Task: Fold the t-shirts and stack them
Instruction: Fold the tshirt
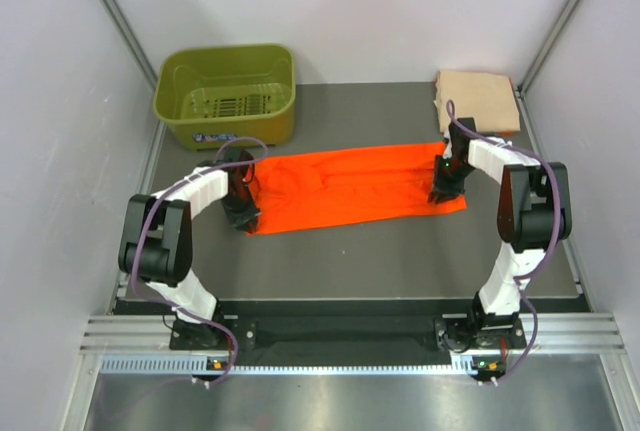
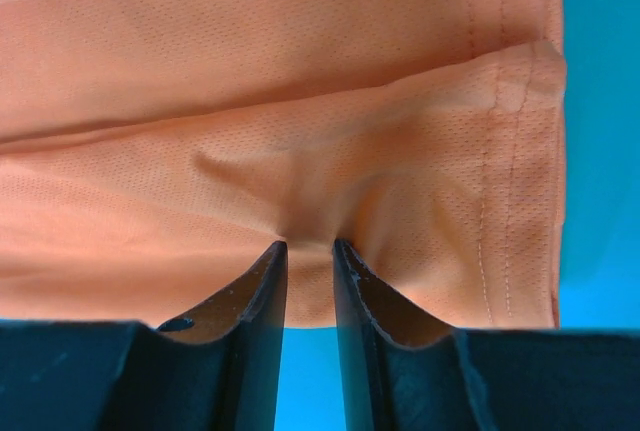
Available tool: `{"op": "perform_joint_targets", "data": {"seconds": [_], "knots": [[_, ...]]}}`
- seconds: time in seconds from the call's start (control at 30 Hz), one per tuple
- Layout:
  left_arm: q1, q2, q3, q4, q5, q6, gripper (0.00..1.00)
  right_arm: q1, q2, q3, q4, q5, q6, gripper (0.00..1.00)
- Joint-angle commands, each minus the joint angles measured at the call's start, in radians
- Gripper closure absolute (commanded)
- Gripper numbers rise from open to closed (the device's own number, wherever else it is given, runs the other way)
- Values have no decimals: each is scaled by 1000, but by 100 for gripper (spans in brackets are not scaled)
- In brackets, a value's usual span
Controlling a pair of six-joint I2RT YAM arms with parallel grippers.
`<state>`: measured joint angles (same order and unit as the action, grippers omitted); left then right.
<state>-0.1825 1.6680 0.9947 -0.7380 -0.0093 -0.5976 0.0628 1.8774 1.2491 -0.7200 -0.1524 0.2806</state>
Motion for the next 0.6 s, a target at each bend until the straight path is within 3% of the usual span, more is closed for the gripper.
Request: {"op": "perform_joint_targets", "data": {"seconds": [0.0, 0.3, 0.57], "knots": [[41, -14, -24, -44, -78, -48, 81, -21, -11, -42, 8, 63, -35, 73], [55, -132, 53, -77, -18, 22, 81, -21, -80, 21, -22, 30, -37, 70], [55, -162, 82, 61, 130, 47, 78, -21, 11, 185, -59, -3, -20, 62]]}}
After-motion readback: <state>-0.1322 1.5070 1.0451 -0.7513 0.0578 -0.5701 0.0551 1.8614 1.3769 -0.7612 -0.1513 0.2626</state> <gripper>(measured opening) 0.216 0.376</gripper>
